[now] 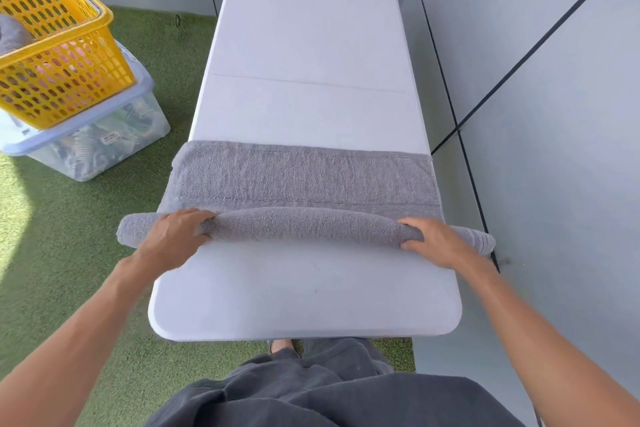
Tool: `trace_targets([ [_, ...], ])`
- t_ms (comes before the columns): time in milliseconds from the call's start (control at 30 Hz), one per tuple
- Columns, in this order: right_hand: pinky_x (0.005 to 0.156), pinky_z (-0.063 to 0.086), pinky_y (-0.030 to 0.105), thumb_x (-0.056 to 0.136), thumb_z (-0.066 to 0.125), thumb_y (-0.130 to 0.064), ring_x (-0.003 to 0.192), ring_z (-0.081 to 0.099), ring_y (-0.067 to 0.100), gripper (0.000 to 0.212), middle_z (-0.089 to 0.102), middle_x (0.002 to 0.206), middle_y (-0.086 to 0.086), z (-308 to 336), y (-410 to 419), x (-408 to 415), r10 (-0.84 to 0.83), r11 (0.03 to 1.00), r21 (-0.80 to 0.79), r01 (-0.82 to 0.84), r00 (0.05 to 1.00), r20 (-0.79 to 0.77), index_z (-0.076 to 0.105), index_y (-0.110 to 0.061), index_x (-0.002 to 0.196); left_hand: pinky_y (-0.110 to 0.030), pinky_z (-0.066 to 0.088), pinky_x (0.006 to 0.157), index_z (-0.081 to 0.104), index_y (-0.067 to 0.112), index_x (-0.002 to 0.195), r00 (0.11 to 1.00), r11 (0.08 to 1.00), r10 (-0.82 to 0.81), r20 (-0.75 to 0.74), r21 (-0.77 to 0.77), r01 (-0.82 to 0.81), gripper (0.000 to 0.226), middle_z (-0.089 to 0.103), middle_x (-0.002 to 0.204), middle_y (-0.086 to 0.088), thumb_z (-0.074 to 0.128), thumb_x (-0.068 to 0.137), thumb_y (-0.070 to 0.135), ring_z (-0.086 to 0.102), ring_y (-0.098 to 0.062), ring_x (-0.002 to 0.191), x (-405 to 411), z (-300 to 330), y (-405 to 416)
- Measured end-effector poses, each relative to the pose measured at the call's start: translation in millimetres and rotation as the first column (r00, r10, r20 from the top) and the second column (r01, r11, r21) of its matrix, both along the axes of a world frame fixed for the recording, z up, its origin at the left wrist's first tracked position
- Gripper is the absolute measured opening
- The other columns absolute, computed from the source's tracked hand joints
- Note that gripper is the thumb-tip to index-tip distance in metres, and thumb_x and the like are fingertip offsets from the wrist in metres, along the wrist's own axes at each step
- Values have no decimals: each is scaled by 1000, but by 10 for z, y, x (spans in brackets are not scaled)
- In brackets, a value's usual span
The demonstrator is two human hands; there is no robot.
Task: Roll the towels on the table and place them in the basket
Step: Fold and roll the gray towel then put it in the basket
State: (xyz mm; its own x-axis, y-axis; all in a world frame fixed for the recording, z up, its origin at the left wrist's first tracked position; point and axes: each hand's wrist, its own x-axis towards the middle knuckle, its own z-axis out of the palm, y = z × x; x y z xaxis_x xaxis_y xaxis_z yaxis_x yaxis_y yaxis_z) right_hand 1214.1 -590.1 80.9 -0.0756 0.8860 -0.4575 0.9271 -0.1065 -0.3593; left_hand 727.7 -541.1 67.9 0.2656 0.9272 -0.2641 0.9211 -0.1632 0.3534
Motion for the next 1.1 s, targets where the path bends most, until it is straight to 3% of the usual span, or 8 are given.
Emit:
trace_targets([
  [100, 94, 36, 23, 86, 71, -22, 118, 53, 16, 47, 59, 125, -4, 78, 141, 42, -119, 990, -93, 106, 981, -152, 56, -23, 131, -41, 41, 100, 57, 14, 131, 999, 993, -5, 53, -115, 11, 45, 61, 126, -9, 68, 88, 16, 56, -31, 116, -67, 94, 150],
  [267, 112, 29, 42, 91, 56, -47, 132, 43, 19, 48, 52, 137, -7, -128, -50, -42, -111, 927, 361, 99, 994, 14, 51, -27, 135, -49, 41, 103, 57, 11, 132, 994, 961, -37, 102, 278, 7, 47, 60, 130, -9, 69, 87, 20, 54, -33, 122, 0, -22, -63],
  [467, 107, 32, 40, 84, 72, -25, 125, 48, 22, 51, 58, 127, -4, -153, -111, -84, -42, 940, 340, -9, 989, 143, 54, -23, 132, -45, 40, 100, 60, 9, 128, 999, 987, -38, 27, 155, 33, 58, 65, 119, -11, 80, 74, 8, 56, -35, 115, 5, -77, -51],
  [600, 88, 42, 30, 81, 75, -23, 107, 58, 17, 43, 64, 113, -5, 67, 83, 58, -21, 1000, 1, 21, 1000, -2, 62, -23, 122, -40, 39, 103, 57, 16, 133, 996, 981, -83, 38, -173, 88, 56, 61, 126, -5, 76, 81, 19, 55, -27, 119, -164, 15, 182],
  [667, 89, 42, 28, 82, 74, -21, 109, 58, 15, 38, 65, 114, -6, 95, 115, 81, -81, 996, -49, 77, 993, -80, 64, -24, 119, -44, 41, 102, 57, 18, 132, 992, 998, -45, 115, -42, 50, 53, 61, 126, -5, 74, 82, 15, 55, -29, 118, -215, -1, 194],
  [800, 105, 39, 43, 93, 55, -38, 124, 52, 20, 39, 60, 130, -2, -80, -23, -20, -138, 929, 339, 146, 989, -50, 57, -23, 129, -50, 42, 103, 55, 15, 134, 987, 966, -28, 157, 258, -14, 47, 58, 132, -7, 66, 89, 16, 52, -31, 123, -124, -90, 2],
  [967, 119, 7, 42, 91, 54, -54, 143, 23, 16, 65, 36, 149, -12, -192, -250, -196, -13, 974, 225, -26, 986, 167, 36, -26, 147, -50, 30, 112, 51, 7, 137, 994, 967, -95, 57, 241, 79, 69, 53, 137, -12, 79, 75, 12, 45, -36, 131, -98, -194, -123],
  [1100, 112, 24, 40, 89, 63, -41, 129, 42, 18, 52, 54, 134, -6, -231, -215, -109, 36, 958, 274, -82, 985, 167, 52, -21, 136, -47, 44, 98, 62, 10, 126, 999, 993, -18, 46, 117, 13, 49, 64, 120, -9, 73, 79, 1, 56, -33, 116, -90, -81, 15],
])
